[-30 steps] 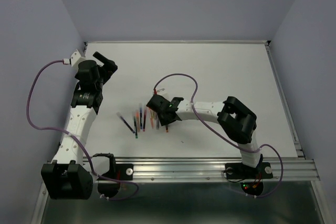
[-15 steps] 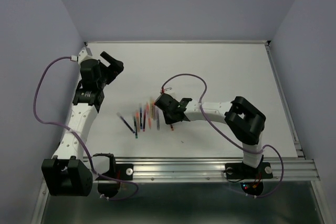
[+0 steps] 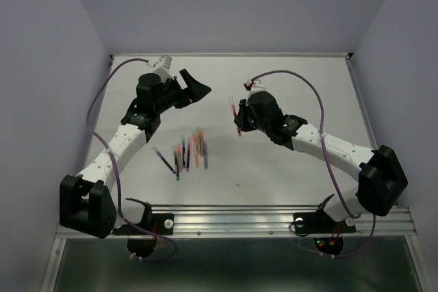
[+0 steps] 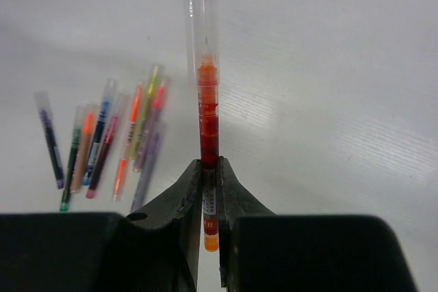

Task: Open the pen caps

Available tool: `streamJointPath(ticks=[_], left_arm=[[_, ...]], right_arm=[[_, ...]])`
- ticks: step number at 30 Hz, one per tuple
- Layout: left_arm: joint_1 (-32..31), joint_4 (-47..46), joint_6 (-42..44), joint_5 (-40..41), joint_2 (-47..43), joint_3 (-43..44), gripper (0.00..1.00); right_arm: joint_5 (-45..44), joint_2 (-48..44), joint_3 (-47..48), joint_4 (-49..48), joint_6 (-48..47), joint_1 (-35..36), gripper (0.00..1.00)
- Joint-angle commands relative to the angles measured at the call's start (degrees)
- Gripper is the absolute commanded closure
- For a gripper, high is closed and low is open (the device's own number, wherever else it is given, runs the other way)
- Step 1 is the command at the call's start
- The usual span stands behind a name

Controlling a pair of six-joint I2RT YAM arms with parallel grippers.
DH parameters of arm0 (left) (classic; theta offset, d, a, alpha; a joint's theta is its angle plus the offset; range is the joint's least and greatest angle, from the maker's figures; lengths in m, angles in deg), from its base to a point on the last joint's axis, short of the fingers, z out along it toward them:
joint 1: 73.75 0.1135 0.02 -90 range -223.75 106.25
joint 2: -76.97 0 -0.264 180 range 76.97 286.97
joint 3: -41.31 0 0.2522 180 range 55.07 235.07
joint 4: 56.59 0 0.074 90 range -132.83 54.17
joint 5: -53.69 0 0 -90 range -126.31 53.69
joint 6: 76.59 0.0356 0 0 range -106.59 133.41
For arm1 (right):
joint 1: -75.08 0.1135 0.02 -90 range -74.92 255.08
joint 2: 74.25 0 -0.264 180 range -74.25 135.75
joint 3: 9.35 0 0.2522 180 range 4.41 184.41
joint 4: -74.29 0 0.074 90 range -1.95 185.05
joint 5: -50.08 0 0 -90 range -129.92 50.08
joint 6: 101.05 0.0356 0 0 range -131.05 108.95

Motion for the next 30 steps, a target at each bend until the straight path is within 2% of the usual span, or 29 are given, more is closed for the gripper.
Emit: streamJointPath(ticks=[1, 4, 7, 15, 17, 23, 28, 30], left_arm=[[-3.6, -8.2, -1.0, -6.7, 3.2, 2.6, 0.04], [-4.9, -9.7, -2.2, -7.9, 5.7, 3.5, 0.11], [-6.6, -9.9, -2.2, -6.5, 7.0, 4.3, 0.12], [-9.4, -7.8, -1.0, -2.4, 9.9, 5.7, 0.22], [-9.7, -7.3, -0.7, -2.2, 10.6, 6.4, 0.27], [-10.6, -6.4, -0.3, -0.4, 11.7, 7.3, 0.32], [-10.9, -6.3, -0.5, -0.7, 12.5, 7.7, 0.49], [-11.2, -6.3, -0.5, -0.8, 12.5, 7.7, 0.58]], right_arm=[[5.4, -1.6, 0.7, -6.1, -3.8, 0.0, 0.99], [5.3, -1.2, 1.7, -6.0, -4.4, 0.0, 0.99], [5.7, -0.3, 2.9, -5.9, -5.5, 0.0, 0.99], [6.8, 0.2, 5.0, -5.8, -7.6, 0.0, 0.99], [7.1, 0.5, 5.2, -5.6, -7.7, 0.0, 0.99], [6.9, 0.4, 6.1, -5.5, -7.9, 0.0, 0.99], [7.4, 0.5, 6.6, -5.4, -7.9, 0.0, 0.99], [7.4, 0.8, 6.7, -5.4, -8.0, 0.0, 0.99]])
